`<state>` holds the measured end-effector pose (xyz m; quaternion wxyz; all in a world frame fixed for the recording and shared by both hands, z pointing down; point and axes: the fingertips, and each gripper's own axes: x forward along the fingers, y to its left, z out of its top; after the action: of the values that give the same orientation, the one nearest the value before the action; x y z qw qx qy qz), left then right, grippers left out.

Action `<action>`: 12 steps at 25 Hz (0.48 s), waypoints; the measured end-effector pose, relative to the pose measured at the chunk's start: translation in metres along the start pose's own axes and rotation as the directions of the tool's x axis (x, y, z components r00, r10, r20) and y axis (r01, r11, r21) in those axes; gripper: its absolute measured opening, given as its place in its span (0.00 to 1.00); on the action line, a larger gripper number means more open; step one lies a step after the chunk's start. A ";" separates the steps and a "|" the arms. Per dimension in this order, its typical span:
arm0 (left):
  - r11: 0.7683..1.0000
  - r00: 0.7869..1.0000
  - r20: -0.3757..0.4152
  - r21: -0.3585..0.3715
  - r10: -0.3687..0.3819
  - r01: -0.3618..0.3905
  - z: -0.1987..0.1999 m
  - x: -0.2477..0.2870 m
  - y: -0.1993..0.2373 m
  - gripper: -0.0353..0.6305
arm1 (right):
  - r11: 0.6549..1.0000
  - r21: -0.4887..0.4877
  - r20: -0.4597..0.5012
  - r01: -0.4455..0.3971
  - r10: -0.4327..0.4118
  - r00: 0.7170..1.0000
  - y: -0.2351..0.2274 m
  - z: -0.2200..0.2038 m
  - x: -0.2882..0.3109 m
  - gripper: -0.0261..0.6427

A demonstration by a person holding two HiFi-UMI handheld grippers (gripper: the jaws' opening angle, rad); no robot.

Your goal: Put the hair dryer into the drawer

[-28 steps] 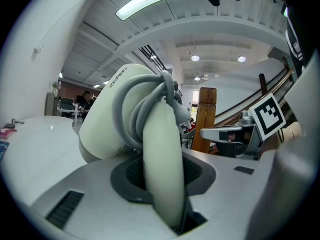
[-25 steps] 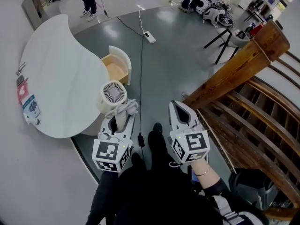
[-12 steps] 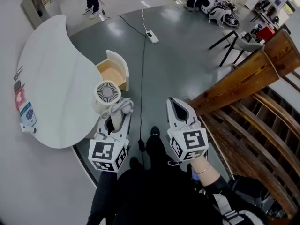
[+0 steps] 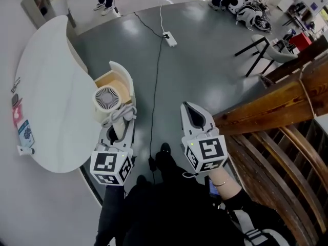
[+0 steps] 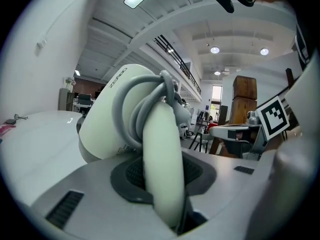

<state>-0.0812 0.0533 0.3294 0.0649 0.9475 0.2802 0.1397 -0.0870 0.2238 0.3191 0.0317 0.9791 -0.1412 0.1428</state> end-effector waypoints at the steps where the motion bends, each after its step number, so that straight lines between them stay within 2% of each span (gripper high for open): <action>1: 1.000 1.000 -0.004 -0.005 0.013 -0.013 0.001 0.007 0.001 0.22 | 1.000 -0.002 -0.002 -0.009 0.009 1.000 -0.006 0.001 0.005 0.04; 12: 0.990 0.989 -0.055 -0.018 0.139 -0.140 0.001 0.065 0.015 0.22 | 0.996 -0.026 -0.017 -0.087 0.086 0.996 -0.066 0.009 0.046 0.04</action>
<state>-0.0207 0.0771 0.3462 0.0580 0.9600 0.2132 0.1722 -0.0232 0.2735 0.3227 0.0399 0.9704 -0.1851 0.1497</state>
